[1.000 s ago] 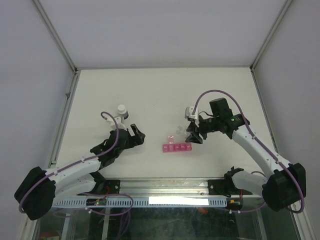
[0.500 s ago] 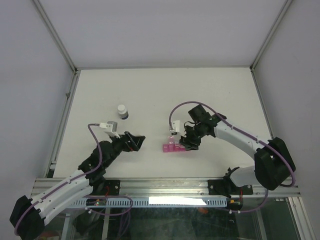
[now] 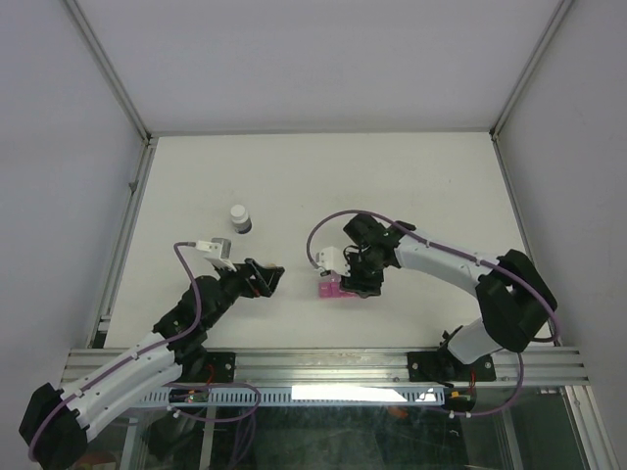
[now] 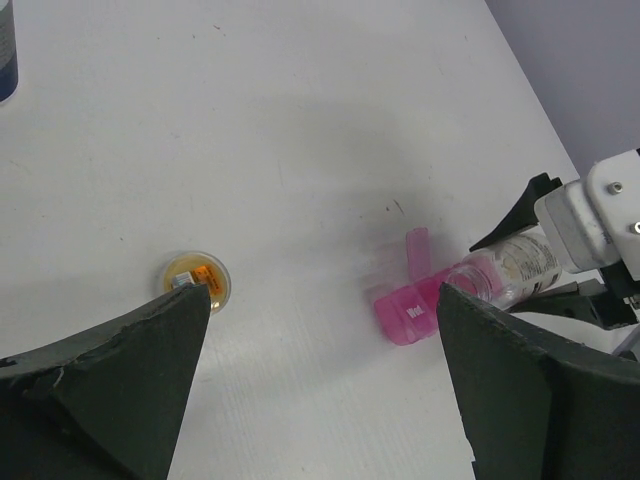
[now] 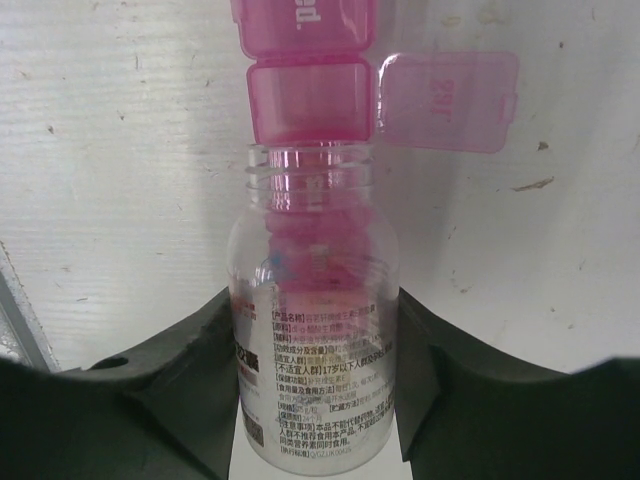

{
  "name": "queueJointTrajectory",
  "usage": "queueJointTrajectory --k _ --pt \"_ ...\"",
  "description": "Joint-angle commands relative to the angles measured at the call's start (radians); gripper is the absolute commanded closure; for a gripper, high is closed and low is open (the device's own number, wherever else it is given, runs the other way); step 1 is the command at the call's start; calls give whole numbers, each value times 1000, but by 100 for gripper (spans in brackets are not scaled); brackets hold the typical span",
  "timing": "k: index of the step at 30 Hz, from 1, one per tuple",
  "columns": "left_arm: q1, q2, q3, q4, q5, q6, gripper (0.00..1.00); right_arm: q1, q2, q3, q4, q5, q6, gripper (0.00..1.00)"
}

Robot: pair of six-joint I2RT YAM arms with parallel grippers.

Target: Sort the pills into containers

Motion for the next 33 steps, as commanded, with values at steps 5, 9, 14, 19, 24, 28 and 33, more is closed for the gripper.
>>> queueJointTrajectory --k 5,9,14,19,24,28,33 --pt "7 -58 8 -10 -30 17 1 86 39 99 -74 149 24 100" --pt "8 -76 9 -26 -36 17 1 119 68 135 -109 204 32 100" --pt "8 -97 9 -43 -37 15 1 148 112 177 -147 272 44 100" --pt "7 -111 6 -53 -36 14 1 171 145 218 -178 348 57 100" --pt "7 -116 6 -56 -32 13 1 206 170 251 -219 394 58 100" --pt "8 -127 3 -63 -33 11 1 222 184 259 -233 416 62 100" --pt "8 -137 3 -64 -30 9 1 226 171 272 -244 428 67 100"
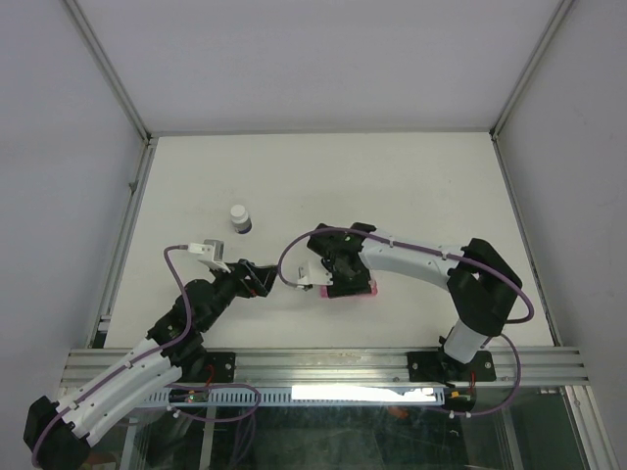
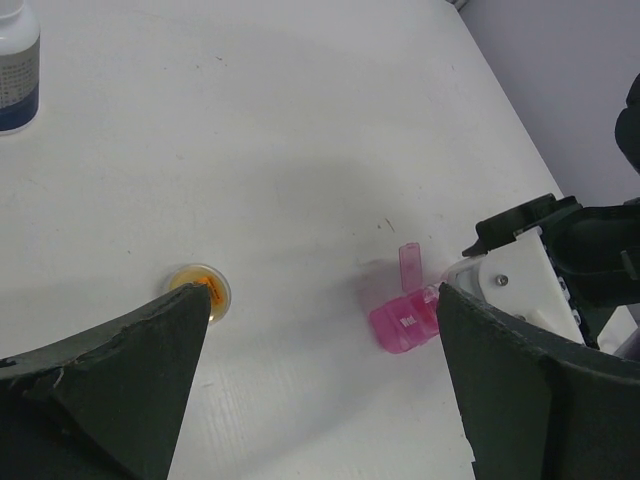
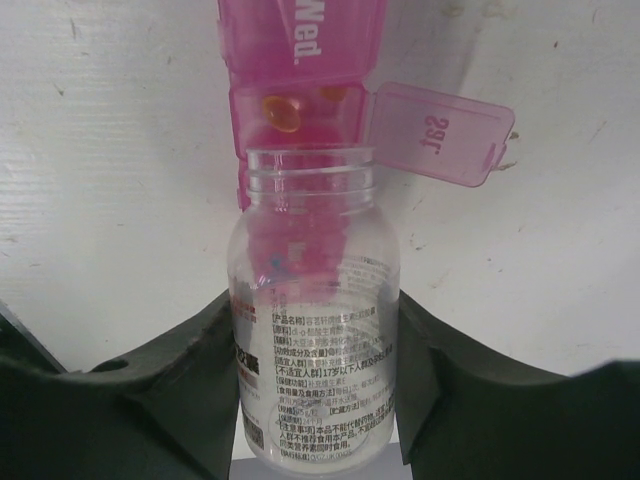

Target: Sort the pills into containers

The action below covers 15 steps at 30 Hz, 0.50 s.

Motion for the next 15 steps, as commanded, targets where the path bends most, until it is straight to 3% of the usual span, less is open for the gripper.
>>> queueJointTrajectory --k 1,10,15 --pt "8 -13 4 14 -1 6 1 7 -15 53 -36 44 10 100" --pt "7 -44 -4 28 38 -12 1 6 -71 46 -37 -37 35 100" --pt "8 -50 -27 84 102 -50 1 -118 -194 6 3 -253 45 100"
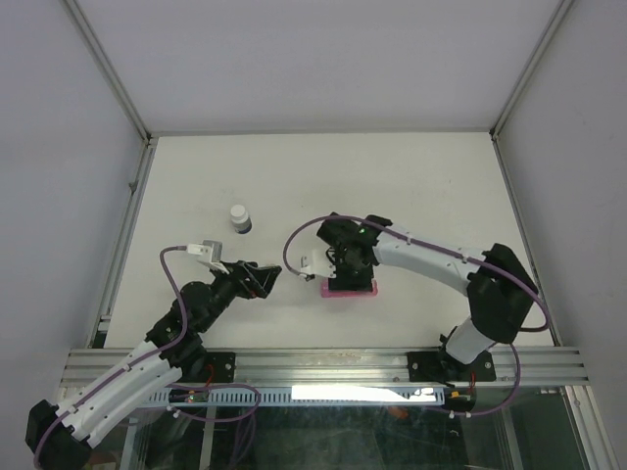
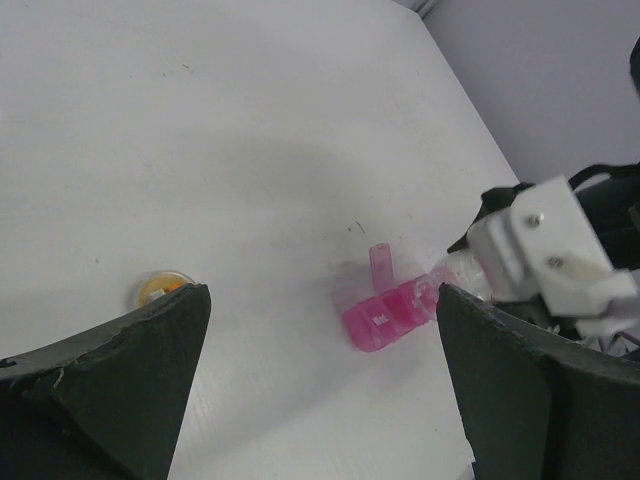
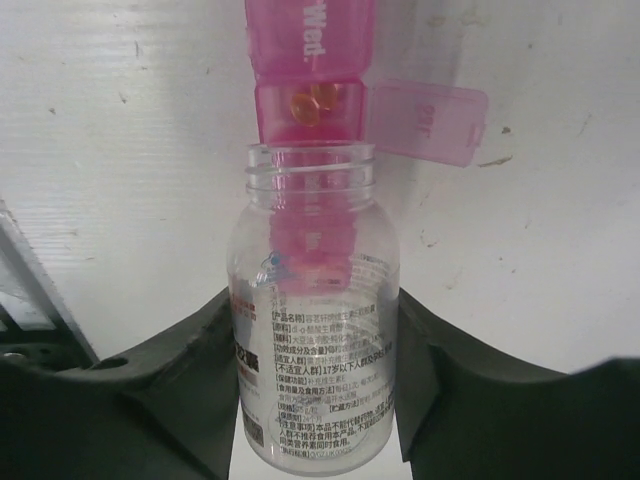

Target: Sort the pills into containers

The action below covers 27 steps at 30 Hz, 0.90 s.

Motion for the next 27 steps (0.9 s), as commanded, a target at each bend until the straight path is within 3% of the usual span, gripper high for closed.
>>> queueJointTrajectory --k 1,11,15,17,24,27 --pt "7 1 -22 88 81 -47 1 -120 -172 -22 42 -245 24 100" --pt "8 165 70 96 154 -133 1 -564 -494 -177 357 -1135 167 100" --pt "8 204 117 55 72 -128 3 -622 -491 -159 641 -1395 487 100" --pt "8 261 177 -53 -16 -117 5 -625 -485 -172 815 -1451 653 100" --pt "-47 569 432 -391 -203 -96 7 -730 -580 -348 952 -1446 698 100" --pt "-92 728 548 -495 -286 -84 9 -742 -592 -348 956 -1447 713 100"
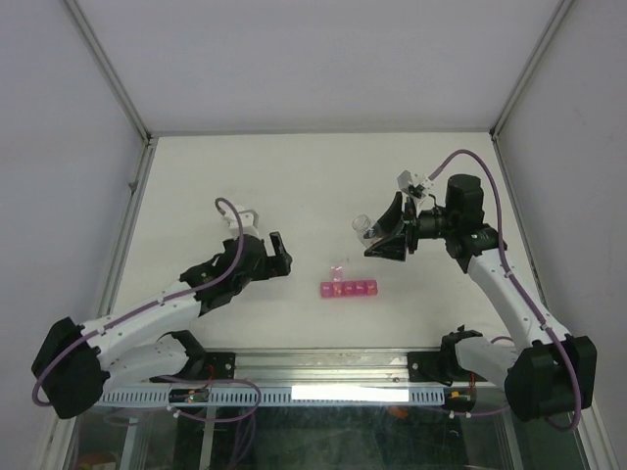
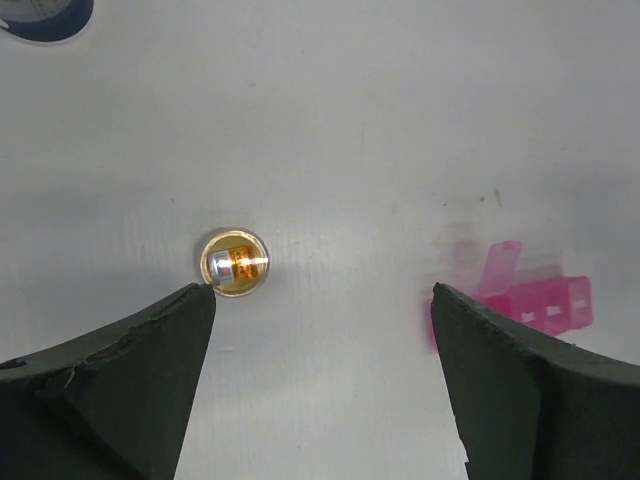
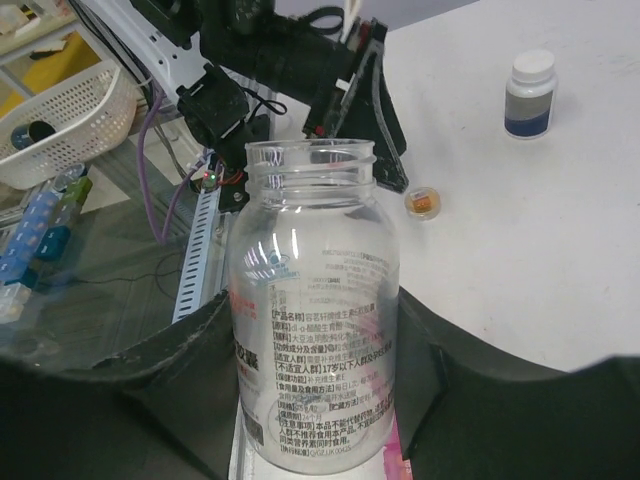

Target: Sort the pills into containers

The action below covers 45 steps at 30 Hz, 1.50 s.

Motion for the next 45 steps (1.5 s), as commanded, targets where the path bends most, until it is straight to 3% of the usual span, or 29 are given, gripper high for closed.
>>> queueJointTrajectory --k 1,6,11,20,22,45 --pt "-54 189 173 -224 -157 26 10 -19 -34 6 124 -67 88 100" --pt "-62 350 292 -343 -207 32 19 -19 -34 3 122 -67 103 100" --pt "-55 411 318 -343 -193 51 28 -20 -38 2 123 -74 104 100" --pt "-27 568 356 -305 -163 101 31 -25 -49 -7 123 -77 103 100" --pt "-22 590 356 -298 -169 103 37 -27 -52 -7 120 -79 103 100" --pt "-16 633 355 -258 -153 112 50 -30 -48 -20 148 -84 131 100"
